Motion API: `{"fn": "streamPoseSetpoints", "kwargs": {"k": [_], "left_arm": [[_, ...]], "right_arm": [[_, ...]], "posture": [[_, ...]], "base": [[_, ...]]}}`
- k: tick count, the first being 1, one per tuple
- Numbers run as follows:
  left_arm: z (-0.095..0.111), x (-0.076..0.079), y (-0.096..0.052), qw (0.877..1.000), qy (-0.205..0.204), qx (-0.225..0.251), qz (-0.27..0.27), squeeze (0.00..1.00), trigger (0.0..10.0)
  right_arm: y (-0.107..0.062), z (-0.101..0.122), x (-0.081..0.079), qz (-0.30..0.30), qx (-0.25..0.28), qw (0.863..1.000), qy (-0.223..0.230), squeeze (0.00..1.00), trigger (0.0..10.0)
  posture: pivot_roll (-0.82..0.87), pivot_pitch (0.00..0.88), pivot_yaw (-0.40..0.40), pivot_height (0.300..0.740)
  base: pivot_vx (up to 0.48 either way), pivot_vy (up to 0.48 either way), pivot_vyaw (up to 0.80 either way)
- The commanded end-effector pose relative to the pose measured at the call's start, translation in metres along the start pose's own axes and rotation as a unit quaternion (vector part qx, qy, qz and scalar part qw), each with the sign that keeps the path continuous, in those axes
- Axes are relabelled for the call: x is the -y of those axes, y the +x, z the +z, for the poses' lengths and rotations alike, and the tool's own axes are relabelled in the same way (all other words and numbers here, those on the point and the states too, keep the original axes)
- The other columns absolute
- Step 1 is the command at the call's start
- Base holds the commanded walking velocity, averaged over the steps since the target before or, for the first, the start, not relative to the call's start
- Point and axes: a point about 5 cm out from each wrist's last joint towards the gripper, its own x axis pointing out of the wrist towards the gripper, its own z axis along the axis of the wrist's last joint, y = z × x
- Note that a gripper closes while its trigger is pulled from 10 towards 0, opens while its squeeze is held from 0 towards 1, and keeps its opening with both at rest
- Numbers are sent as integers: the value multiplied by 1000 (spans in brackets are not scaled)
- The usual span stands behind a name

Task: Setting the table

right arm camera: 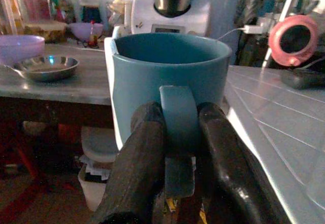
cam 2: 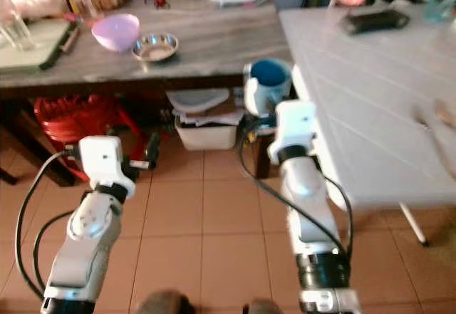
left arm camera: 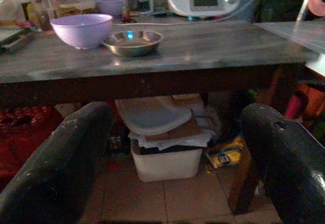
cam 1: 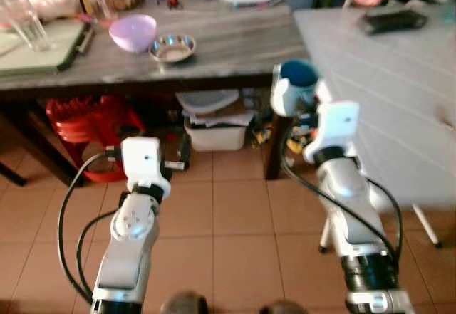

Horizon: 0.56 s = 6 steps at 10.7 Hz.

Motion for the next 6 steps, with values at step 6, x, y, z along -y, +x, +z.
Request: {"fn": "streamPoseSetpoints", "kwargs": {"k": [6], "left_arm": [[-1, -2, -2, 1000, 3, -6, -1, 0, 10000]], "right_arm": [[-2, 11, -11, 41, 25, 999, 16, 0, 10000]], "posture": [[25, 123, 45, 740]], "base": [[476, 0, 0]]}}
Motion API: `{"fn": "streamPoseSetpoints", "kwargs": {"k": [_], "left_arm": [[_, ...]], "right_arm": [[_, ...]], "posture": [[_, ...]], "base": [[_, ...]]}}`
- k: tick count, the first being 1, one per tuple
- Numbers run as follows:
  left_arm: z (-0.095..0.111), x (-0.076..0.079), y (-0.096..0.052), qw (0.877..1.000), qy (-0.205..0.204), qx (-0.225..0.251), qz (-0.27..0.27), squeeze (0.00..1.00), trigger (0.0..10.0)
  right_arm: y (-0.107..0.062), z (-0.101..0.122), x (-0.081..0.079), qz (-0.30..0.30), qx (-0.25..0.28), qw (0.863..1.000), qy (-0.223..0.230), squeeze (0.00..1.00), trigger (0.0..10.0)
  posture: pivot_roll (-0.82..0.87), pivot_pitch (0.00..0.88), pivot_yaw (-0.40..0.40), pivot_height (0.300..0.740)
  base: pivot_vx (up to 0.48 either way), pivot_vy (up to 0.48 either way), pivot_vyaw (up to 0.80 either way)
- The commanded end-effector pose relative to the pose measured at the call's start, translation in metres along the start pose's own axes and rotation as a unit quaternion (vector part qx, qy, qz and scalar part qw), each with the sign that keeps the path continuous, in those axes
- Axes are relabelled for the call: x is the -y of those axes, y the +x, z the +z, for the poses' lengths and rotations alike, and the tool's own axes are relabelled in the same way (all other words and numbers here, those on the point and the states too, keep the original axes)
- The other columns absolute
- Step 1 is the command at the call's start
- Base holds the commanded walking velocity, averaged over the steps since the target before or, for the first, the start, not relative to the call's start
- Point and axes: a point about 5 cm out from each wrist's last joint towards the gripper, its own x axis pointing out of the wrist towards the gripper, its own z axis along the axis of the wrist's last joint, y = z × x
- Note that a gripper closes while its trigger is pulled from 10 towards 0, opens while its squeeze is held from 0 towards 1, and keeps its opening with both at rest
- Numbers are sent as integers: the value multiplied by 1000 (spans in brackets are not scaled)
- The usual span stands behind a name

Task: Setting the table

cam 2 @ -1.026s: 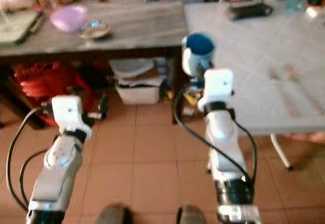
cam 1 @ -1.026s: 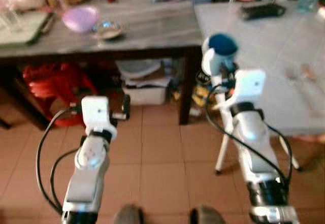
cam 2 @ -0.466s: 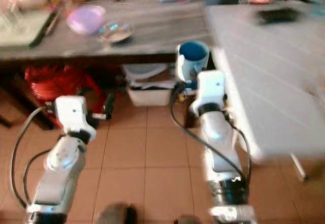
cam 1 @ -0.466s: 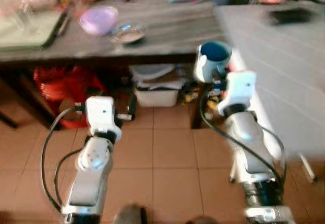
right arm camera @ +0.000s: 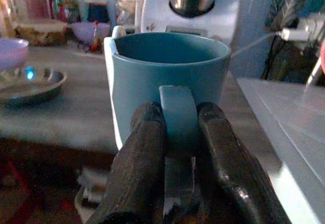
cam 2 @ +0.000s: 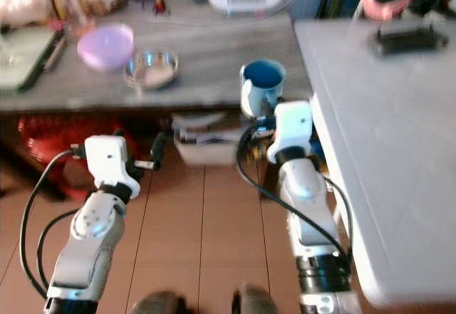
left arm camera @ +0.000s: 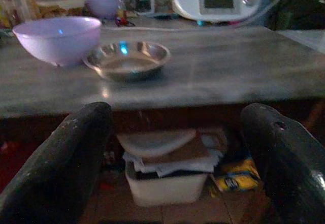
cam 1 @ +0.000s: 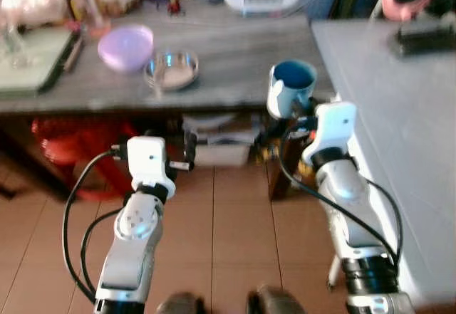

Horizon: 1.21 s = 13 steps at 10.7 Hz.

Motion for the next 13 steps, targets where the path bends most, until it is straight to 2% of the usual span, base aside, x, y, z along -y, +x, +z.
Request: {"fn": "streamPoseSetpoints", "kwargs": {"k": [1, 3, 6, 7, 9, 10, 12, 13], "left_arm": [[2, -4, -2, 1000, 6, 2, 2, 0, 10000], [4, -3, -2, 1000, 7, 5, -1, 0, 10000], [9, -5, -3, 1000, 4, 14, 7, 0, 10000], [9, -5, -4, 1000, 3, 14, 7, 0, 10000], [11, -10, -5, 1000, 15, 17, 18, 0, 10000], [11, -12, -7, 999, 14, 18, 28, 0, 10000], [15, -25, -9, 996, 27, 25, 80, 0, 10000], [16, -33, -11, 994, 34, 26, 100, 0, 10000]], "right_arm": [[2, 10, -4, 5, 23, 1000, -4, 0, 10000], [4, 13, -1, -8, 33, 999, -15, 0, 10000], [5, 14, 7, -37, 34, 999, -14, 0, 10000], [9, 17, 5, -28, 42, 999, -19, 0, 10000], [16, 27, 7, -22, 64, 997, -33, 0, 10000], [18, 28, 10, -22, 64, 997, -32, 0, 10000], [20, 28, 10, -17, 68, 997, -30, 0, 10000], [22, 27, 10, -18, 66, 997, -21, 0, 10000]], "posture": [[28, 127, 44, 740], [29, 127, 45, 740], [29, 137, 41, 740], [31, 135, 39, 740], [33, 147, 40, 740], [38, 147, 42, 740], [49, 142, 43, 740], [55, 145, 41, 740]], "base": [[469, 0, 0], [469, 0, 675], [452, 0, 0], [435, 0, 0], [428, 0, 800], [379, 0, 800], [0, 0, 800], [0, 0, 0]]}}
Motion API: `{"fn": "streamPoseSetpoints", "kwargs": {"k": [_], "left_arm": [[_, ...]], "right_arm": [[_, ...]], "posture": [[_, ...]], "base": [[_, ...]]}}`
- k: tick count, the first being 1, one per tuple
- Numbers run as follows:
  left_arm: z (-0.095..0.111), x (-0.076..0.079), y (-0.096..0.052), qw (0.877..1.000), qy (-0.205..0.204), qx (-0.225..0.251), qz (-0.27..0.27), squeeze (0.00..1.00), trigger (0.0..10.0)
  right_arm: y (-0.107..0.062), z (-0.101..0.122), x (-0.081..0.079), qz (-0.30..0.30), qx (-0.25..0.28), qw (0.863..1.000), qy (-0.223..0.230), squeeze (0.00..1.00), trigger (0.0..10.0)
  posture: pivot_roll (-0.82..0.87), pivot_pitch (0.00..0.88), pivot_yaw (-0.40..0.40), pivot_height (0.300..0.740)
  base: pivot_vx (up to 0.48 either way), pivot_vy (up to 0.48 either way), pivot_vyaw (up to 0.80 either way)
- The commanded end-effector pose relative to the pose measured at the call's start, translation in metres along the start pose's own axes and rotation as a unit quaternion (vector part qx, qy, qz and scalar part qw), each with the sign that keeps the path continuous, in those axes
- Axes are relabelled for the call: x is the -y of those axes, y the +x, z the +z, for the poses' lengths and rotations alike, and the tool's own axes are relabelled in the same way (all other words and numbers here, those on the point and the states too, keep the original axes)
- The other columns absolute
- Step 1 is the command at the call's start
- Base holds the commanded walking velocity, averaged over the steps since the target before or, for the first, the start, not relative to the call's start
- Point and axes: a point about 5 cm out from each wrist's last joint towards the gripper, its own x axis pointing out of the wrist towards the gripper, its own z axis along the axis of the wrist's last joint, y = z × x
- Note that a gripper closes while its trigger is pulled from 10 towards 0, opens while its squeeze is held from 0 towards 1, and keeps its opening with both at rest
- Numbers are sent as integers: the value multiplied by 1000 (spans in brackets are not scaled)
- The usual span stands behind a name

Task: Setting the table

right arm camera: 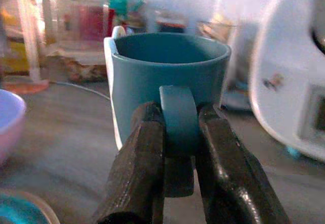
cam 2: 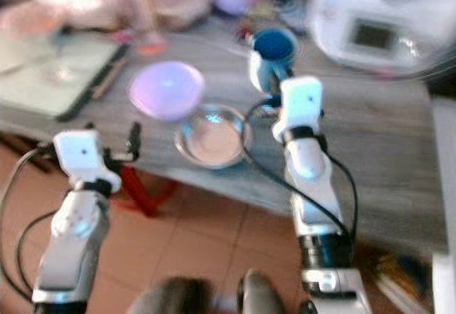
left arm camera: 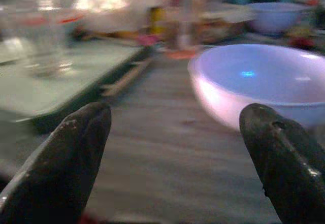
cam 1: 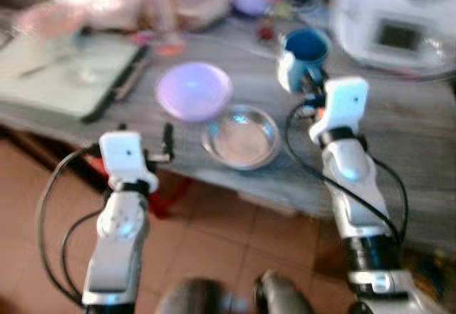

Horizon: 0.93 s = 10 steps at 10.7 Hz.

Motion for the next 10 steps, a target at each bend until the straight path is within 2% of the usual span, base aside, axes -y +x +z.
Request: {"fn": "streamPoseSetpoints", "kwargs": {"k": [1, 4, 6, 8, 10], "left_arm": [[-1, -13, -3, 1000, 16, -4, 21, 0, 10000], [-1, -23, -11, 999, 29, -17, 40, 0, 10000], [-3, -21, -15, 999, 25, -22, 36, 0, 10000], [-7, -10, -21, 999, 11, -35, 21, 0, 10000], [-7, -11, -20, 999, 12, -39, 17, 0, 10000]], "right_arm": [[2, 5, -7, 12, 13, 1000, 16, 0, 10000], [5, -6, -4, 40, -12, 999, 11, 0, 10000], [10, -6, 2, 31, -11, 999, -4, 0, 10000], [21, -4, 3, 35, -4, 999, -13, 0, 10000], [26, -6, 1, 36, -6, 999, -11, 0, 10000]], "posture": [[63, 154, 42, 740], [77, 197, 34, 740], [73, 217, 27, 740], [75, 219, 36, 740], [81, 220, 40, 740]], "base": [[0, 0, 0], [0, 0, 0], [0, 0, 0], [0, 0, 0], [0, 0, 0]]}}
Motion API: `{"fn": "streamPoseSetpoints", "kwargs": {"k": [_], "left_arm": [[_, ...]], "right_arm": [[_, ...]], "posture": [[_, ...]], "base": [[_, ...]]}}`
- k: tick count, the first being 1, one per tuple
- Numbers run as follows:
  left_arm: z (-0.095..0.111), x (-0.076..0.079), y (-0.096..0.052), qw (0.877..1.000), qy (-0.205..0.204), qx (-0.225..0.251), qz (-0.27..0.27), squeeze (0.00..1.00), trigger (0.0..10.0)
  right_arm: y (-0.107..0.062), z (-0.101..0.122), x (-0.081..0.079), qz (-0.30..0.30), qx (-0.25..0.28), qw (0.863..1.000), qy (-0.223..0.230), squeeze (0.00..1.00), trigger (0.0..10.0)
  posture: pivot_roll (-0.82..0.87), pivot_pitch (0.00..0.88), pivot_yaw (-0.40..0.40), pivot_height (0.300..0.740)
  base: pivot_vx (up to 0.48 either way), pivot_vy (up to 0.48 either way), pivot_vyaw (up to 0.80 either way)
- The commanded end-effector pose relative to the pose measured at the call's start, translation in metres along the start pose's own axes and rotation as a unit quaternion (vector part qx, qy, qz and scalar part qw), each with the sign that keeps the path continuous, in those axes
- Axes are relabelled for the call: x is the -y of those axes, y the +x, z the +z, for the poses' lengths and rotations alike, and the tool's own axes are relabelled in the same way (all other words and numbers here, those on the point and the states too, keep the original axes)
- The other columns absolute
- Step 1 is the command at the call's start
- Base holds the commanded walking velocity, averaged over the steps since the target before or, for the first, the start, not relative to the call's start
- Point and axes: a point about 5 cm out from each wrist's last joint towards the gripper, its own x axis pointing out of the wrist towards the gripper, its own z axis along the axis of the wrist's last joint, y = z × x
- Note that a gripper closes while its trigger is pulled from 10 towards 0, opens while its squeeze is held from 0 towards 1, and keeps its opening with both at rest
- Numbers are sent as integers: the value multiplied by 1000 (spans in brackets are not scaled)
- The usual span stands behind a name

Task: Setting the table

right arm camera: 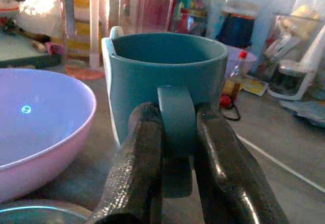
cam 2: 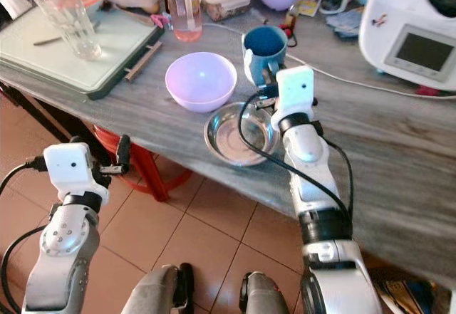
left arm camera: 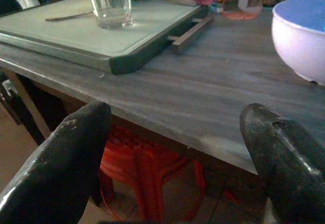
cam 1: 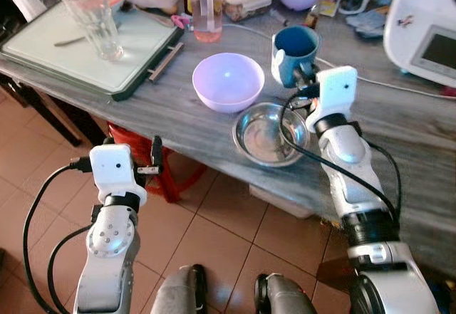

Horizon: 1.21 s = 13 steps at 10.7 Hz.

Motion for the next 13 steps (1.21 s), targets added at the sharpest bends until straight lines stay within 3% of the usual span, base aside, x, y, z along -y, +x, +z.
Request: {"fn": "streamPoseSetpoints", "kwargs": {"k": [1, 6, 7, 13], "left_arm": [[0, -3, -1, 1000, 6, -4, 2, 0, 10000], [-1, -5, -4, 1000, 2, -12, 13, 0, 10000], [-1, -5, -3, 1000, 2, -12, 12, 0, 10000], [-3, -2, -2, 1000, -1, -18, 11, 0, 10000]], "right_arm": [[3, 5, 1, -4, 14, 1000, 1, 0, 10000], [3, -8, -6, 14, -7, 1000, 12, 0, 10000], [1, -11, -5, 12, -10, 1000, 13, 1000, 10000], [-8, -11, -1, 6, -7, 1000, 5, 1000, 10000]], "posture": [[83, 219, 40, 740], [94, 218, 30, 740], [90, 217, 30, 740], [81, 203, 29, 740]], "base": [[0, 0, 0], [0, 0, 0], [0, 0, 0], [0, 0, 0]]}}
